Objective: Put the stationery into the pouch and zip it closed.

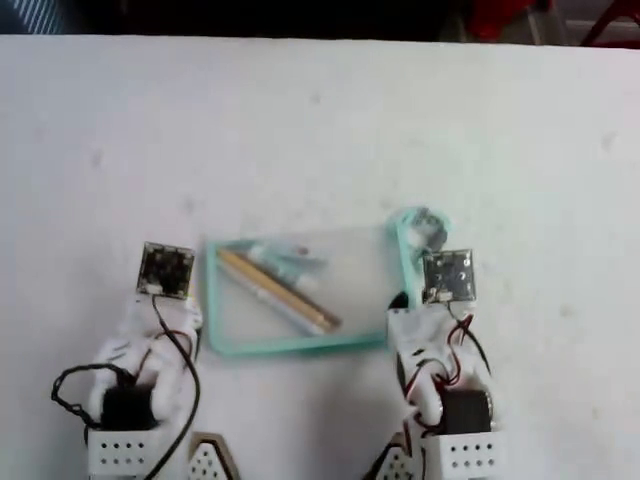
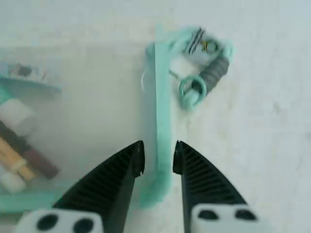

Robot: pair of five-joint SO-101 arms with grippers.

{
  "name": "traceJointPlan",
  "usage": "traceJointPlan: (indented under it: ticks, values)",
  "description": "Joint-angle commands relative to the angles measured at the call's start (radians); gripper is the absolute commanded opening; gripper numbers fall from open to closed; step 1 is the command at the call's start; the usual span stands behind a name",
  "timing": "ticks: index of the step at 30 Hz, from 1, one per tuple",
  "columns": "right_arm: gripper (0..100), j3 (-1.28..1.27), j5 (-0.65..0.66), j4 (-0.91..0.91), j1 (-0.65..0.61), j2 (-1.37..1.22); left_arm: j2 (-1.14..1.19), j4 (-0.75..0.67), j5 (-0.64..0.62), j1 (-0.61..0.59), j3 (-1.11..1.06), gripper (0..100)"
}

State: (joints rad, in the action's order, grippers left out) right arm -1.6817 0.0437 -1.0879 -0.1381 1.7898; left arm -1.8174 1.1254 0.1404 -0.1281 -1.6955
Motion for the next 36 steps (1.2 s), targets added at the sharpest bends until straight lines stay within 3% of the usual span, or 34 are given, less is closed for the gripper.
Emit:
traceJointPlan:
  ticks: [1,36]
  values:
    - [10.4,-0.009,-0.009,-0.143,-0.004,0.007,-0.010,0.129,0.006,-0.008,0.002,2]
    - [10.2,-0.009,-0.003,-0.177,-0.004,0.007,-0.010,0.163,0.006,-0.007,0.002,2]
